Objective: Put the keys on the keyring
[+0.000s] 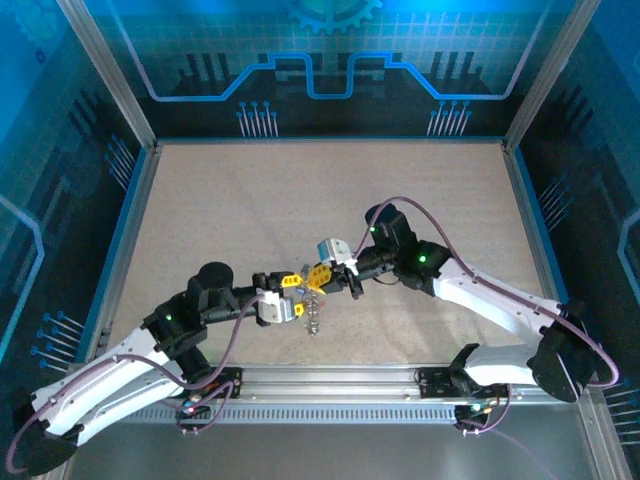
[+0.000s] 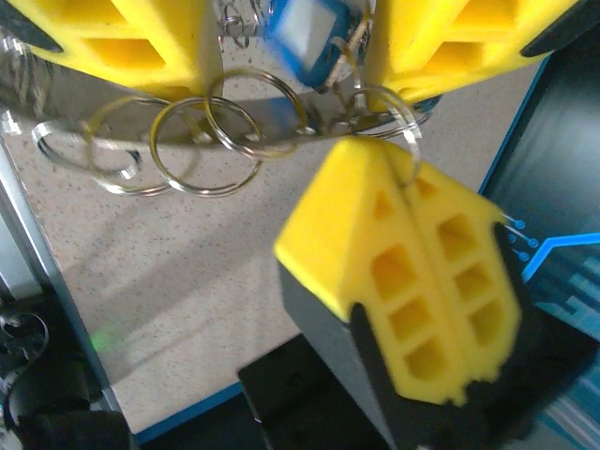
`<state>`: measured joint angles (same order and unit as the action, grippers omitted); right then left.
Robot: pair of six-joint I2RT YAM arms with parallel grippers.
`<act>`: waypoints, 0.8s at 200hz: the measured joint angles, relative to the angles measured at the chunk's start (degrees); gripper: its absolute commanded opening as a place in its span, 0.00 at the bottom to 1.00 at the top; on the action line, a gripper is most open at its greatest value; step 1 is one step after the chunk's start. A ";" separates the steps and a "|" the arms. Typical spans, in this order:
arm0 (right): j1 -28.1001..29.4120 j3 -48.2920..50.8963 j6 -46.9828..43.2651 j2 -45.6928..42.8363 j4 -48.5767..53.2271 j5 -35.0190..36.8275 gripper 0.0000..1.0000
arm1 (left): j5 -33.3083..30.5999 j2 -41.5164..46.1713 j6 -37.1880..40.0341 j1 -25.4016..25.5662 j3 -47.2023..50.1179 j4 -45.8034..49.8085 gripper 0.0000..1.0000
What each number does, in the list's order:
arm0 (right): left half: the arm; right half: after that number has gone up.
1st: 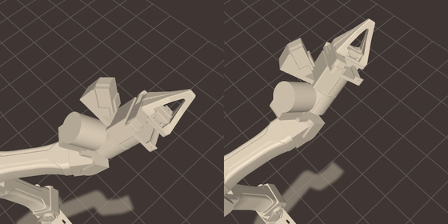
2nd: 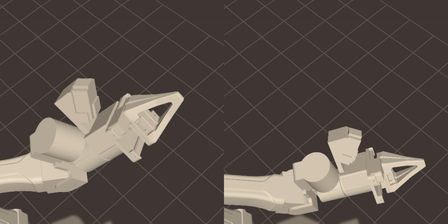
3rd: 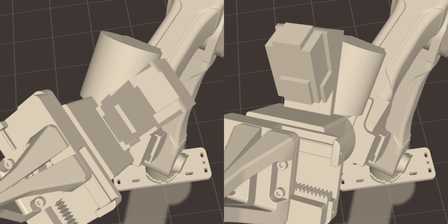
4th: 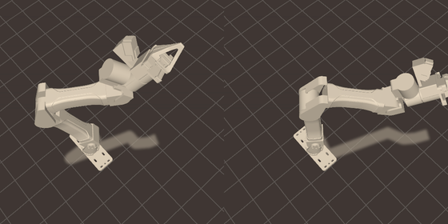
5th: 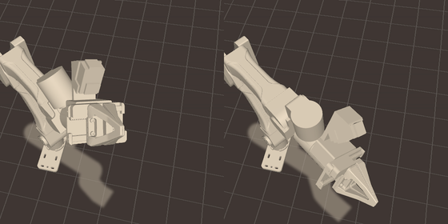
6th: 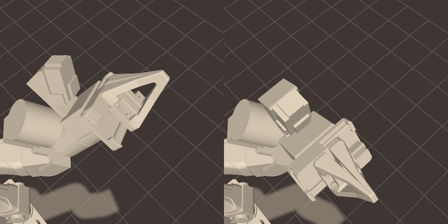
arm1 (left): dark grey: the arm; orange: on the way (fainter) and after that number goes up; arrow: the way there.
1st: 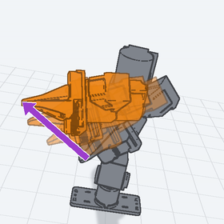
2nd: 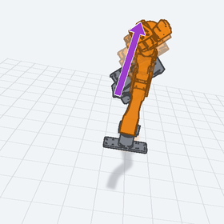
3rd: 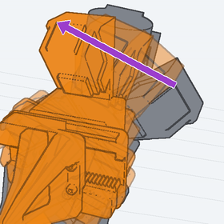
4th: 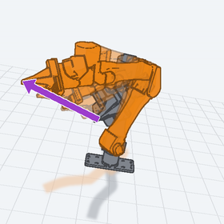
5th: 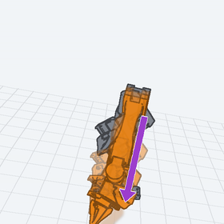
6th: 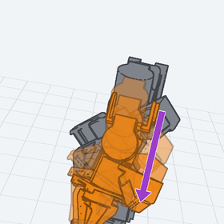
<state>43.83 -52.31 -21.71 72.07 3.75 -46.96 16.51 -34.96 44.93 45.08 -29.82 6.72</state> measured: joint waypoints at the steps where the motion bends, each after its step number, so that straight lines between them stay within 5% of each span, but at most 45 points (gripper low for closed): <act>1: 0.00 0.04 0.04 -0.02 -0.07 -0.02 0.00 | -0.07 0.07 -0.09 0.00 0.00 -0.02 0.46; 77: 0.02 5.09 1.88 -2.01 -7.80 0.83 0.00 | -6.34 6.45 -5.88 -0.46 -1.27 2.56 0.38; 160: 0.11 10.01 5.73 -2.75 -21.38 4.61 0.00 | -9.70 5.27 -12.24 -0.72 -4.66 3.93 0.50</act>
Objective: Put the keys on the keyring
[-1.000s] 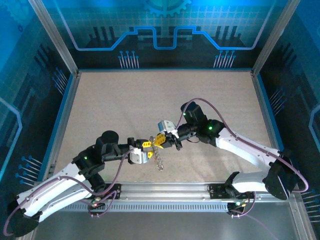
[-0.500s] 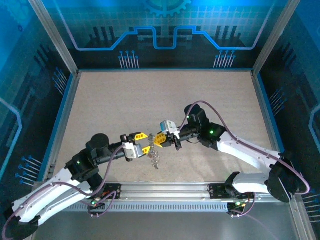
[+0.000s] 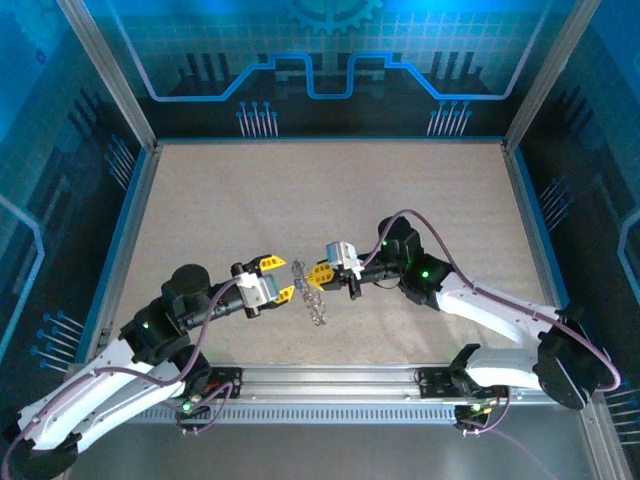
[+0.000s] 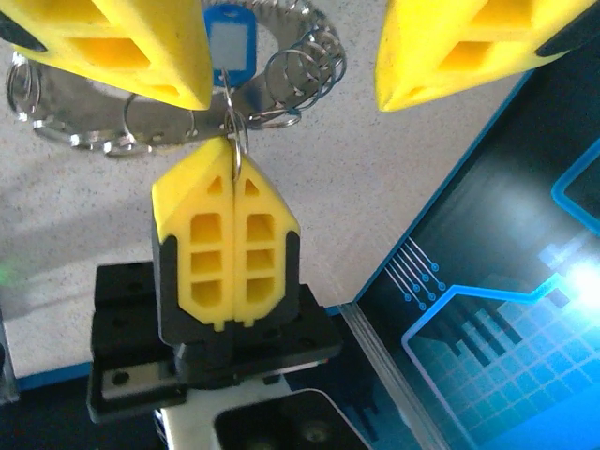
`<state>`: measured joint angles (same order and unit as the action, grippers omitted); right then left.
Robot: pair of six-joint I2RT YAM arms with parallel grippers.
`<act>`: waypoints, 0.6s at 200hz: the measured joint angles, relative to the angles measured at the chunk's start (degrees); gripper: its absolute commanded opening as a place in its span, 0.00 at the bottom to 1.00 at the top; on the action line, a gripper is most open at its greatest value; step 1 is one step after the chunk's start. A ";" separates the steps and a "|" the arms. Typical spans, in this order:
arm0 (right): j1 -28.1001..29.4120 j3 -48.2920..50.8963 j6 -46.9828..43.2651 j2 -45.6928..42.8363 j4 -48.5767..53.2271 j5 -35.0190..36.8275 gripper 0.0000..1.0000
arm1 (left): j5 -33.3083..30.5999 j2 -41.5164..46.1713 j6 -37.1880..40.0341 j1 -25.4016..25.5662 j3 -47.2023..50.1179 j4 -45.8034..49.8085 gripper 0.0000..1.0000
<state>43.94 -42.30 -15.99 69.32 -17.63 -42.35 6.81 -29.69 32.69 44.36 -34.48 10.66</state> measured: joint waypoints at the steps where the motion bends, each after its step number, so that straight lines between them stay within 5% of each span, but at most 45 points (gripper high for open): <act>1: -0.02 0.04 0.04 -0.02 -0.11 0.04 0.00 | 0.00 -0.07 -0.11 0.00 -0.02 -0.02 0.50; 62: 0.79 0.50 1.44 0.00 -5.97 2.75 0.00 | -0.33 -8.20 -6.25 -0.02 -7.26 0.50 0.31; 120: 0.76 1.86 1.68 -0.96 -7.32 4.57 0.00 | 3.02 -8.94 -7.02 -0.07 -8.24 4.11 0.37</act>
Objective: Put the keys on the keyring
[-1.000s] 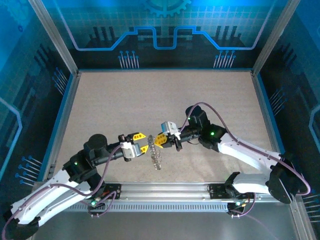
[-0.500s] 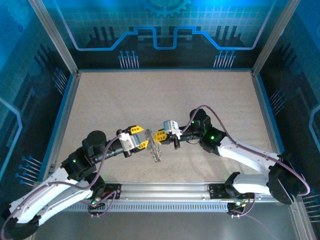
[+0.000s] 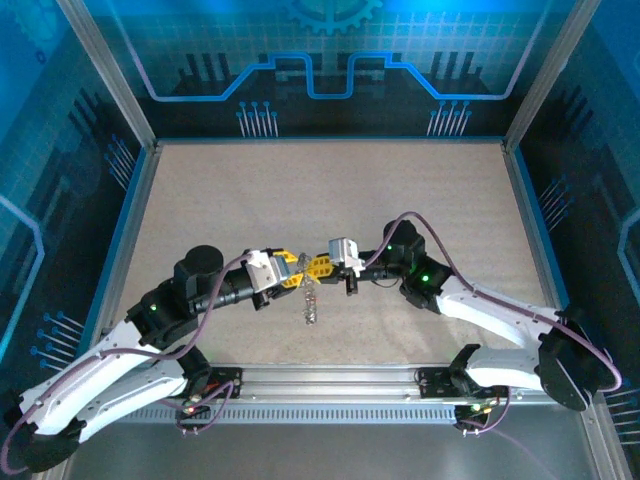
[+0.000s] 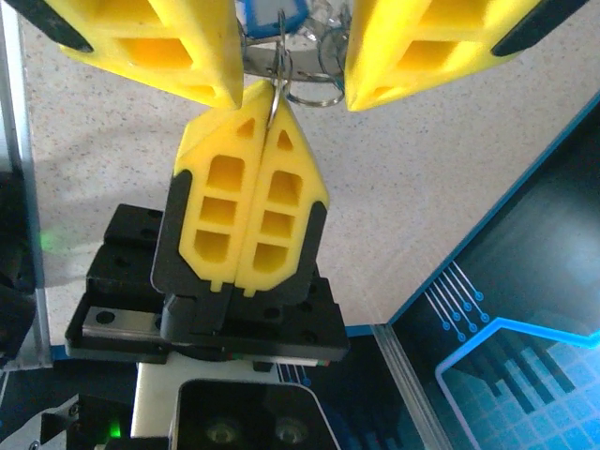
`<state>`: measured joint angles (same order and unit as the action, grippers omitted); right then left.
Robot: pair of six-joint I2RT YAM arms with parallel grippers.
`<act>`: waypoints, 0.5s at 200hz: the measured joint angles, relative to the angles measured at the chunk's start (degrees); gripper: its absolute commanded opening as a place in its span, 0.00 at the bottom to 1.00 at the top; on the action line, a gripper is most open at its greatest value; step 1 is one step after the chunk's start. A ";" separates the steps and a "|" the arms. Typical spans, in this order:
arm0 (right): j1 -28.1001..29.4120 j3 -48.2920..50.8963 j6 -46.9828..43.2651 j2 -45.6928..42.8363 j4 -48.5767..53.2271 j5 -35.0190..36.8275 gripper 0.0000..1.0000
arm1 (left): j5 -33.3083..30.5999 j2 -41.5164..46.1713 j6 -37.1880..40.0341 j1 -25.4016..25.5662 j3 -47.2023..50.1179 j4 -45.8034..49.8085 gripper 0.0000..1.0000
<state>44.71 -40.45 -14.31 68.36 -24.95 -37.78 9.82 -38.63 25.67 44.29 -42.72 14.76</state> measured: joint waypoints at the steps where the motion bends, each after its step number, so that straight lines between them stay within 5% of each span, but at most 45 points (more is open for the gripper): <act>1: 0.00 0.02 0.00 -0.04 0.00 0.02 0.00 | 0.04 0.00 -0.02 0.00 0.00 0.02 0.37; 100: -0.13 0.33 -0.79 -2.69 3.04 -0.57 0.00 | 2.62 -3.08 -0.28 -0.26 0.00 0.17 0.30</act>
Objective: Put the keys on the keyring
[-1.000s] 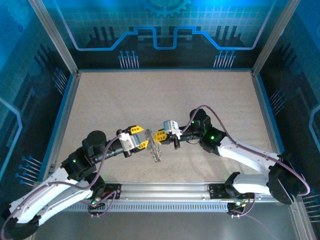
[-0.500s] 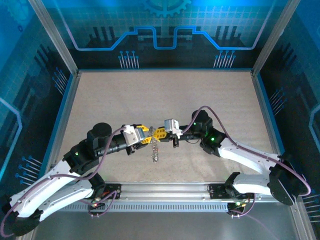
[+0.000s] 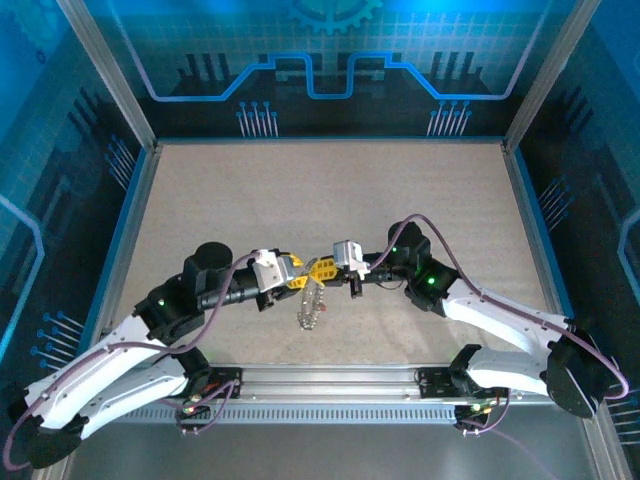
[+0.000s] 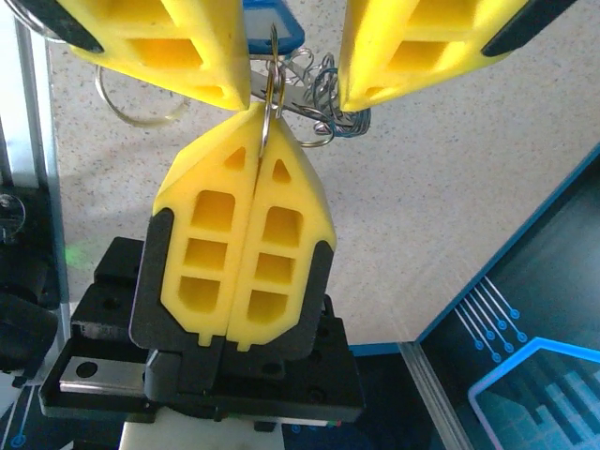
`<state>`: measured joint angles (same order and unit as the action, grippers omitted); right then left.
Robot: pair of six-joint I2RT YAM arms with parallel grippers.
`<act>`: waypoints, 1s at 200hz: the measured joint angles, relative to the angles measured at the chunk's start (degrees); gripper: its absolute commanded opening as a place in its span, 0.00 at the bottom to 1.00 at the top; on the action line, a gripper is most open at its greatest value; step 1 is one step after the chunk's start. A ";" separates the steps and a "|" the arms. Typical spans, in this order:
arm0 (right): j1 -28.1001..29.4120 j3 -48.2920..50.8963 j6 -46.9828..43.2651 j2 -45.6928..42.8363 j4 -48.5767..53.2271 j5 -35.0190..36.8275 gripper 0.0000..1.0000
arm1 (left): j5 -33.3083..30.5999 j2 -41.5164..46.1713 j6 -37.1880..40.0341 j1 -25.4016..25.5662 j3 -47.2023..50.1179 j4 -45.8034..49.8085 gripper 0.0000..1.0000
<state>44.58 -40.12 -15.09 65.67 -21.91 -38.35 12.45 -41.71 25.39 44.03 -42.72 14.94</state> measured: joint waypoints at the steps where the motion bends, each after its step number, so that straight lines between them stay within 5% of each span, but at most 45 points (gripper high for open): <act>1: 0.00 0.00 0.00 0.00 0.04 0.00 0.00 | 0.04 -0.07 0.00 0.00 0.00 -0.02 0.29; 41: -0.31 0.00 -0.33 0.00 0.94 0.24 0.00 | 1.62 -1.18 0.48 0.00 -0.02 0.33 0.00; 77: -0.39 -1.79 -2.99 -0.11 4.87 -0.20 0.00 | 1.51 -1.49 1.16 0.00 -1.57 2.49 0.00; 111: -0.63 -8.20 -9.18 -0.13 16.96 0.44 0.25 | 0.39 -2.10 3.82 0.00 -5.49 7.58 0.00; 140: -0.94 -13.60 -14.84 -0.09 27.15 1.01 0.33 | -0.68 -4.44 7.06 -0.04 -11.30 15.76 0.00; 200: -0.98 -17.25 -18.14 2.38 36.24 -0.17 0.32 | -0.85 -12.72 10.80 -0.04 -18.97 27.78 0.00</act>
<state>43.59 -57.36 -33.23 68.05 14.33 -38.52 11.60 -54.43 36.18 43.99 -61.69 42.72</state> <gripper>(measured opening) 0.335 0.055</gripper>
